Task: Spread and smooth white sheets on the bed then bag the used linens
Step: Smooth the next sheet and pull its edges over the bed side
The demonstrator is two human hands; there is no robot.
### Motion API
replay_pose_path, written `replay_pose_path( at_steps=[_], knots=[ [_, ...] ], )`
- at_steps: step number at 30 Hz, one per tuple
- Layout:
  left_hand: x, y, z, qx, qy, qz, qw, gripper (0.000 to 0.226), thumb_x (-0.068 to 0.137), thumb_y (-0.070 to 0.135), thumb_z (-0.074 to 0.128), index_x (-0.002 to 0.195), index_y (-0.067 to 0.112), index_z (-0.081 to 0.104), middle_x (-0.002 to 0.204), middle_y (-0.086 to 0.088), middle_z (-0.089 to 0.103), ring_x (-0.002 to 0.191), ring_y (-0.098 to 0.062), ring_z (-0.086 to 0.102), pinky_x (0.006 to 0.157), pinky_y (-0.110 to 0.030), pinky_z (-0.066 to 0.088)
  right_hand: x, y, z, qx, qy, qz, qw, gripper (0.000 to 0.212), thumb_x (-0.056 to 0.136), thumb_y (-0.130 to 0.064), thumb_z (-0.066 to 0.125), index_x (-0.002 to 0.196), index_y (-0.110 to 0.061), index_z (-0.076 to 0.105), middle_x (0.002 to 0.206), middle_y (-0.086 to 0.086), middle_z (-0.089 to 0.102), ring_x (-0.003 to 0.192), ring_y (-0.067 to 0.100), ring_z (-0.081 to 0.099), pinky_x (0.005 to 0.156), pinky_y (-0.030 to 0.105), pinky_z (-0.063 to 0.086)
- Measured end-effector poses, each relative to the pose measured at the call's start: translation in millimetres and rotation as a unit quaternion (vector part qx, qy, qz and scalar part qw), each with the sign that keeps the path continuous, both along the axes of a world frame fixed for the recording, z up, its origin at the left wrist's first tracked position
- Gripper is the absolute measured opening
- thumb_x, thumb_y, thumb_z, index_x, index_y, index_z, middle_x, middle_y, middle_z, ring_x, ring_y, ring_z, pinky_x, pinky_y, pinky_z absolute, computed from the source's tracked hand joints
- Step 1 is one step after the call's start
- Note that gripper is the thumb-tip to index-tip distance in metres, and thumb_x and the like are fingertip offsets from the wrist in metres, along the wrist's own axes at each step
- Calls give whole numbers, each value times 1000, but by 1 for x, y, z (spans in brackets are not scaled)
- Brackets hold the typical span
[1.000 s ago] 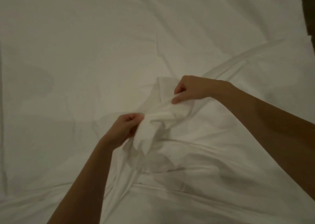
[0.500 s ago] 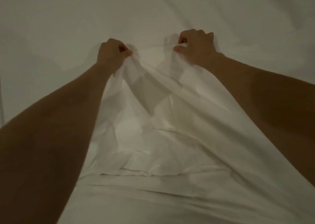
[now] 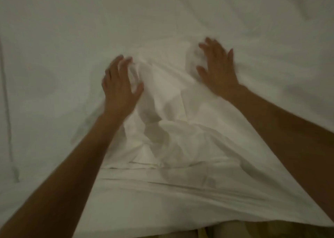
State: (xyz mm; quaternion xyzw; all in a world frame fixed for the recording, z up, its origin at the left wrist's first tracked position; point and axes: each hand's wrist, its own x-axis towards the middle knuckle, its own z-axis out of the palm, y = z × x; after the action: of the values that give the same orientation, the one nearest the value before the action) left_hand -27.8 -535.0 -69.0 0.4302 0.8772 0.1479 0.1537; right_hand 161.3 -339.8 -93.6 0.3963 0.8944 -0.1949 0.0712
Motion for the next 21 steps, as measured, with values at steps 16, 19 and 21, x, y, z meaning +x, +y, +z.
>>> replay_pose_path(
  at_steps=[16, 19, 21],
  knots=[
    [151, -213, 11, -40, -11, -143, 989, 35, 78, 31, 57, 112, 23, 60, 125, 0, 52, 118, -24, 46, 95, -39, 35, 194, -235, 40, 11, 133, 7, 991, 26, 85, -32, 48, 104, -18, 60, 110, 3, 54, 106, 24, 50, 96, 39, 32],
    [148, -219, 6, -103, -1, -155, 983, 49, 63, 26, 84, 108, 25, 63, 111, 1, 60, 105, -20, 45, 79, -41, 44, 211, -263, 29, -28, 1, 55, 998, 23, 81, -43, 58, 94, -26, 66, 96, -4, 58, 88, 22, 58, 80, 38, 41],
    [148, -213, 5, -115, 9, -169, 979, 53, 57, 20, 88, 103, 22, 62, 105, -1, 59, 99, -20, 43, 73, -40, 45, 215, -264, 25, -59, -28, 37, 997, 32, 68, -43, 79, 92, -26, 67, 93, -4, 59, 83, 22, 60, 73, 39, 47]
  ],
)
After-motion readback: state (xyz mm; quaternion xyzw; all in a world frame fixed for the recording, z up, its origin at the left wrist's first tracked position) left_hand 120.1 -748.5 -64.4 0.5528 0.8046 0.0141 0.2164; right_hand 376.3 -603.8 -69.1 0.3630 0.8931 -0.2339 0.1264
